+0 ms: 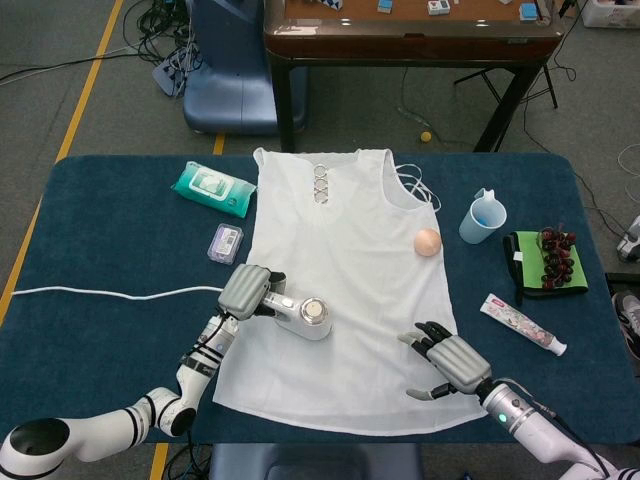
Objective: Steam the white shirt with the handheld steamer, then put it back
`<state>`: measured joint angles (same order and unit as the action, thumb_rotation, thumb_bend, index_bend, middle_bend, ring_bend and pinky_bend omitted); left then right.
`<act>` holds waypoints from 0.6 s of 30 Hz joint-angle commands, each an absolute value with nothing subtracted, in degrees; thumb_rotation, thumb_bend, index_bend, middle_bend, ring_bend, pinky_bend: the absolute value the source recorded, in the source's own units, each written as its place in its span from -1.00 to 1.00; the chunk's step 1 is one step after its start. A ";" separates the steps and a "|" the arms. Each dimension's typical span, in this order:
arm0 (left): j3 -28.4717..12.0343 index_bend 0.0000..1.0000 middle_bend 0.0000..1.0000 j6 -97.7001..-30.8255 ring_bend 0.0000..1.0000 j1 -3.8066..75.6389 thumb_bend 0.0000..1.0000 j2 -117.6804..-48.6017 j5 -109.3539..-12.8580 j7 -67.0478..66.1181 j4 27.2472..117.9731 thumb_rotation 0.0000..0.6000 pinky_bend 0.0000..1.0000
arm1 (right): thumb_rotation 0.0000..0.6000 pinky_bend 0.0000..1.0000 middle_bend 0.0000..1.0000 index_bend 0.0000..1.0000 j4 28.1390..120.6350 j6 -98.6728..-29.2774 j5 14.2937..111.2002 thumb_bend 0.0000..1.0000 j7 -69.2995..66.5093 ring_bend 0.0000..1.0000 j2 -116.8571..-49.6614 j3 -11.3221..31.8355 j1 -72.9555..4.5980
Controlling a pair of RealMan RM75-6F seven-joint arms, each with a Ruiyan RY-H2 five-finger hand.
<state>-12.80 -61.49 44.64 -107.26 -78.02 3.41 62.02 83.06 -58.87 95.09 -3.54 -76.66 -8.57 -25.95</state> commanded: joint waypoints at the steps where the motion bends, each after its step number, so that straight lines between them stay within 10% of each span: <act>1: -11.90 0.89 0.57 -61.68 0.28 45.28 -0.55 -109.66 -78.88 2.64 59.09 1.00 0.20 | -0.29 -0.91 -0.68 -1.00 83.11 -58.94 95.12 -0.93 -3.56 -0.98 -76.62 -8.60 -25.92; 18: -10.44 0.89 0.57 -62.45 0.27 45.28 -0.56 -112.34 -81.06 7.18 48.22 1.00 0.20 | -0.29 -0.91 -0.68 -1.00 83.27 -58.90 94.91 -0.92 -3.58 -0.98 -76.48 -8.66 -25.83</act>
<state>-10.53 -62.52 45.40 -112.47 -80.97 6.70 48.75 83.27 -58.89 94.91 -3.57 -76.48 -8.66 -25.84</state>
